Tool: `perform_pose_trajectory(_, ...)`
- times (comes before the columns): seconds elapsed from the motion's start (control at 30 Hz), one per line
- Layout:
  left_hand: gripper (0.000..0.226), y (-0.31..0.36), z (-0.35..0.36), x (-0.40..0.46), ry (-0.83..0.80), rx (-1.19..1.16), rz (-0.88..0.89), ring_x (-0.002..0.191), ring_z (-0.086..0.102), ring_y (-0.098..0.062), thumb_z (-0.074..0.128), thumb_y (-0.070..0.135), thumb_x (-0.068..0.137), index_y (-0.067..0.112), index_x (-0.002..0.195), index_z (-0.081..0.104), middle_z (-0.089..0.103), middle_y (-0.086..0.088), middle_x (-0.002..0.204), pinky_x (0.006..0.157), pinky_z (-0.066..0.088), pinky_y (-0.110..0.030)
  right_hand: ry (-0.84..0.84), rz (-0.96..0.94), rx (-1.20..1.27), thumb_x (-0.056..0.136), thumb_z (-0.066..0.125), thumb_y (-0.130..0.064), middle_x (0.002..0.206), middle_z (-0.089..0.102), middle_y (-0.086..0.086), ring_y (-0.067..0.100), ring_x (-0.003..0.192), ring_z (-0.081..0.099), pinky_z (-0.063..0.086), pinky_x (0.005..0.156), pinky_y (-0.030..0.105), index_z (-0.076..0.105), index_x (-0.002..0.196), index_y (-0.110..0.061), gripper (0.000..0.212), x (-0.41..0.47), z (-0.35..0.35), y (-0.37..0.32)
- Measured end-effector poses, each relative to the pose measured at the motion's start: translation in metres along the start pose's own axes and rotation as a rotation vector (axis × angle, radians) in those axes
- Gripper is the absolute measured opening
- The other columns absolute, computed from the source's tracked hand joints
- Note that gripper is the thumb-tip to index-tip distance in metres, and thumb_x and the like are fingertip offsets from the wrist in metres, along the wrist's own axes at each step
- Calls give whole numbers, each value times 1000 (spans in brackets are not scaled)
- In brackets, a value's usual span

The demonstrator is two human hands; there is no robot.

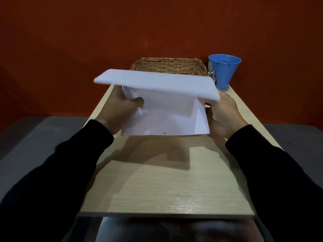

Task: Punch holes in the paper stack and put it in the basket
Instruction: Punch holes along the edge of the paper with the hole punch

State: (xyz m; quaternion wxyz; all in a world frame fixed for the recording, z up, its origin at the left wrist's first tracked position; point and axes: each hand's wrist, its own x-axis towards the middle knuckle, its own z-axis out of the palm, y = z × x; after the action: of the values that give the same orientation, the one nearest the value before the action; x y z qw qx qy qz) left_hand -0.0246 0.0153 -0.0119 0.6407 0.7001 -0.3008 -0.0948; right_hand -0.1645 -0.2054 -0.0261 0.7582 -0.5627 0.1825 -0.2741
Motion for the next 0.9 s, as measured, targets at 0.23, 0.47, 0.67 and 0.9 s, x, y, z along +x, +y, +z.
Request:
perform_pose_trajectory(0.23, 106, -6, 2, 0, -1, -125, -24, 92, 62, -22, 53, -10, 90, 52, 157, 0, 68, 17, 132, 80, 49, -39, 35, 18, 47, 98, 62, 2, 119, 77, 14, 37, 110, 74, 59, 95, 58, 66, 125, -6, 28, 1, 0, 0)
perform_pose_trajectory(0.47, 34, 1, 0, -7, -81, 109, 154, 121, 62, 1, 68, 6, 95, 26, 123, 72, 70, 16, 127, 102, 47, -17, 129, -151, 40, 99, 63, -1, 110, 73, 13, 26, 95, 73, 62, 87, 48, 57, 106, -14, 16, -1, 1, -4)
perform_pose_trajectory(0.67, 35, 4, -5, -9, -168, 137, 105, 112, 63, 13, 75, 7, 91, 23, 122, 73, 69, 11, 127, 90, 45, -5, 118, -114, 62, 100, 63, -2, 110, 74, 12, 28, 98, 73, 62, 89, 51, 58, 105, -14, 14, -2, 2, -6)
perform_pose_trajectory(0.9, 37, 5, -32, 3, -13, 179, 133, 102, 67, 1, 74, 9, 92, 31, 122, 71, 66, 12, 133, 62, 49, -9, -30, -42, -300, 102, 64, -26, 113, 75, 3, 24, 95, 73, 61, 74, 38, 70, 122, -21, 22, -8, 5, 0)
